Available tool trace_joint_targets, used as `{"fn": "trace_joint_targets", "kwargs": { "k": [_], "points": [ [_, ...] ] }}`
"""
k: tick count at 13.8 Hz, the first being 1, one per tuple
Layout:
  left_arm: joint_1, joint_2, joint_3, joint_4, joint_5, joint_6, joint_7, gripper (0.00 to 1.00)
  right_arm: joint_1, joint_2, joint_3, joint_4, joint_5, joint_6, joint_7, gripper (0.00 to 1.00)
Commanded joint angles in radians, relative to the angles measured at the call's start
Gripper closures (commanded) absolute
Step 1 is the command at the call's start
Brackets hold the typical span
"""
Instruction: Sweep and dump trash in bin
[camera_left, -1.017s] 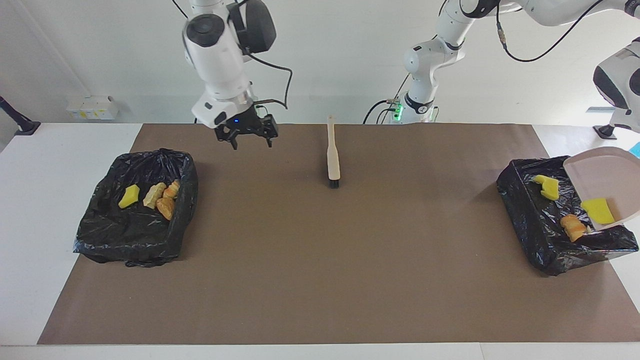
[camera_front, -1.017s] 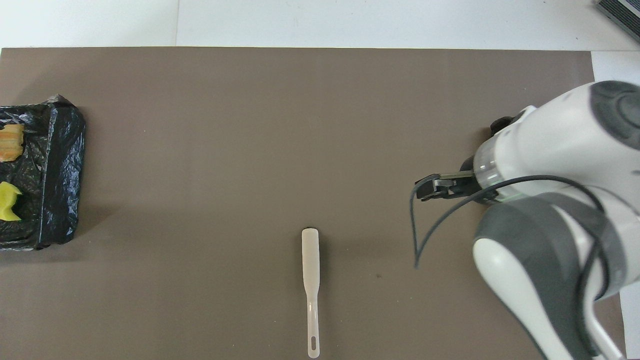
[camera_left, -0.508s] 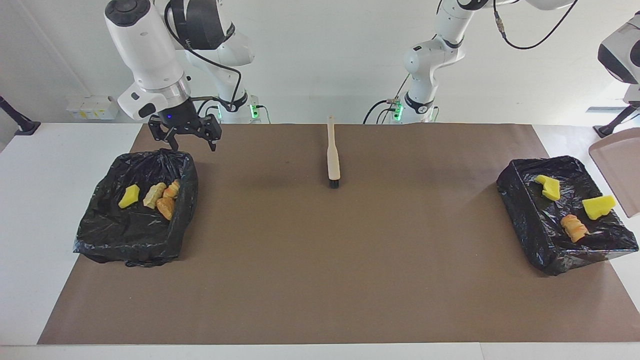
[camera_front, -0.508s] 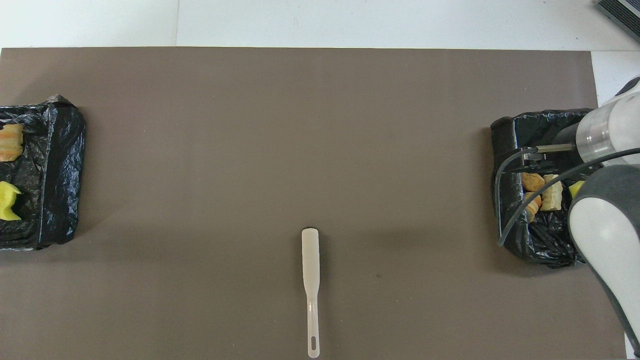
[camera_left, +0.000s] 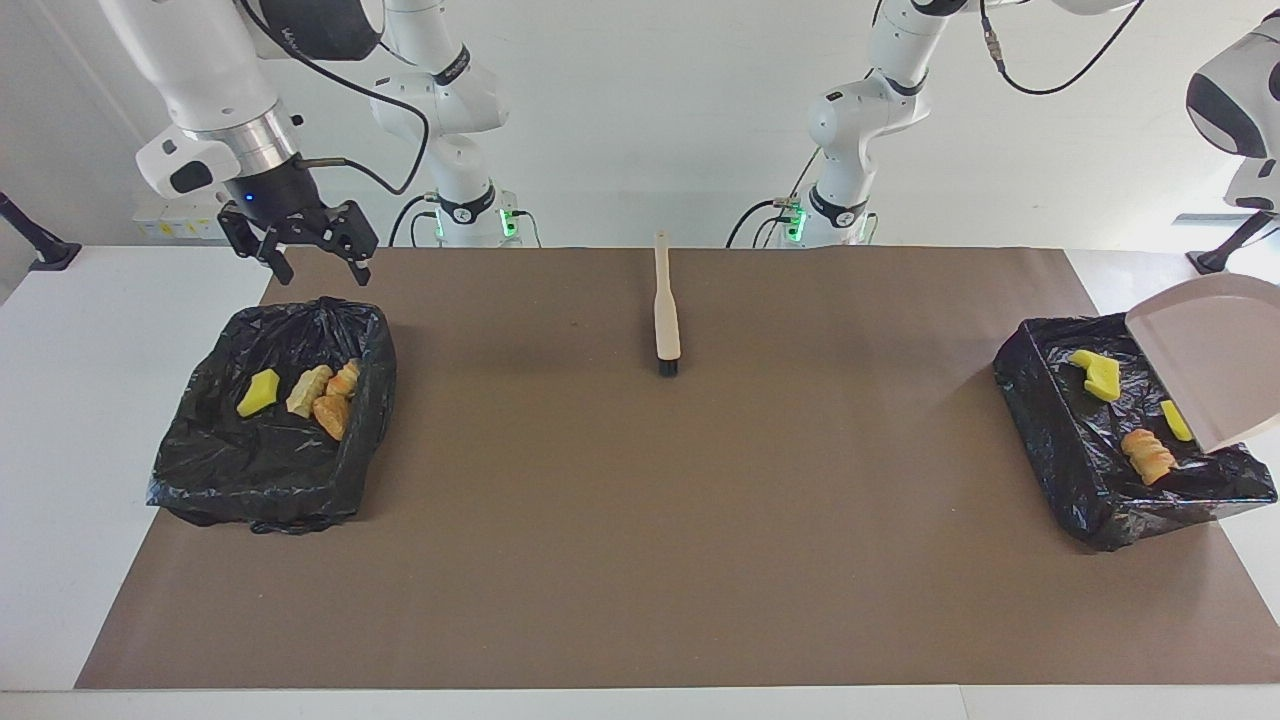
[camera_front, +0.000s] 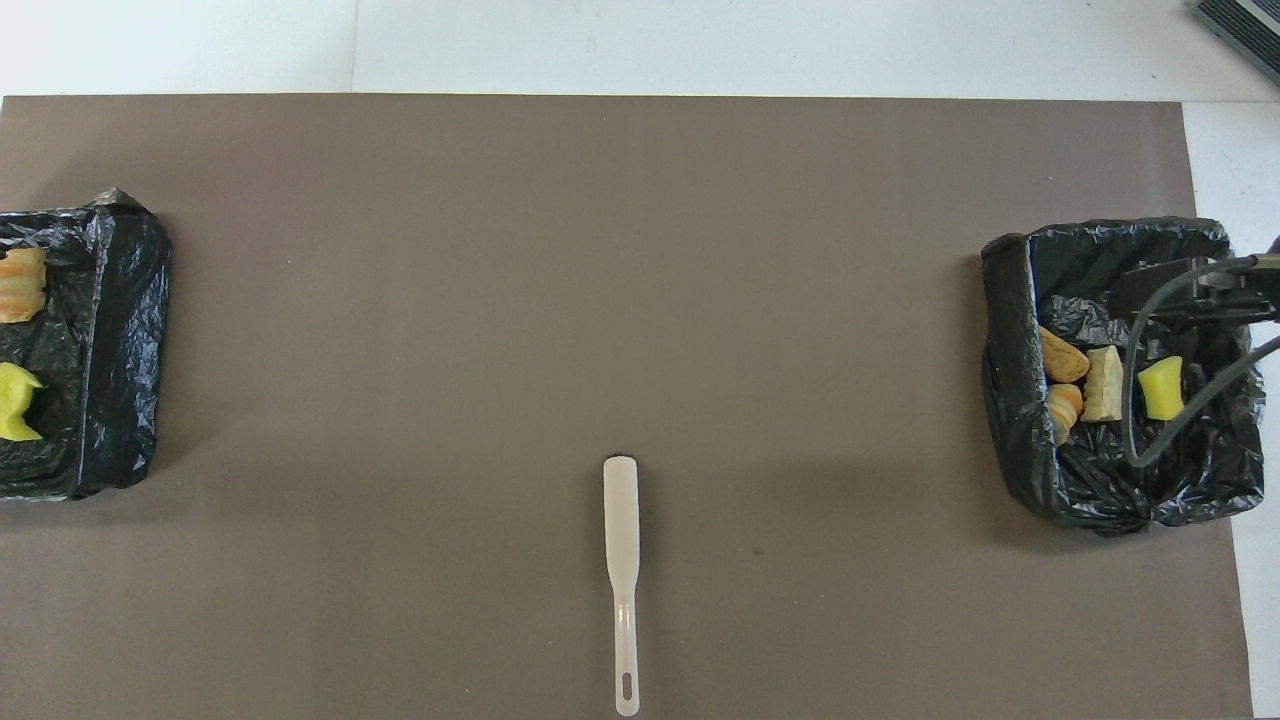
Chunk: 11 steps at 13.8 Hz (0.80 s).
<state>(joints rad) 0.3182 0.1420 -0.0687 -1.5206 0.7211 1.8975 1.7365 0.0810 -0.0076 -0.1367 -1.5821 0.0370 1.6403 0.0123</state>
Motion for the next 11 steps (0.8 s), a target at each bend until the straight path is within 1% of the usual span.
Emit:
{"fn": "trace_joint_targets", "kwargs": {
  "k": [1,3,4,6,9,11],
  "points": [
    [-0.014,-0.054,0.01,-0.077,-0.167,-0.037,-0.008,1.0,0.011,0.005,0.005,0.014,0.014,-0.011,-0.014,0.0],
    [-0.013,-0.09,0.012,-0.139,-0.338,-0.035,-0.02,1.0,0.01,-0.003,0.002,0.004,0.02,-0.03,-0.015,0.0],
    [-0.016,-0.107,0.012,-0.163,-0.382,-0.038,-0.043,1.0,0.01,-0.003,0.002,0.005,0.021,-0.028,-0.015,0.0],
    [-0.072,-0.12,0.01,-0.203,-0.408,-0.057,-0.124,1.0,0.01,-0.003,0.002,0.004,0.02,-0.028,-0.015,0.0],
    [-0.112,-0.127,0.01,-0.256,-0.5,-0.06,-0.302,1.0,0.01,-0.003,0.005,0.005,0.02,-0.028,-0.015,0.0],
    [-0.152,-0.125,0.01,-0.271,-0.502,-0.055,-0.437,1.0,0.01,-0.003,0.005,0.004,0.021,-0.028,-0.015,0.0]
  ]
}}
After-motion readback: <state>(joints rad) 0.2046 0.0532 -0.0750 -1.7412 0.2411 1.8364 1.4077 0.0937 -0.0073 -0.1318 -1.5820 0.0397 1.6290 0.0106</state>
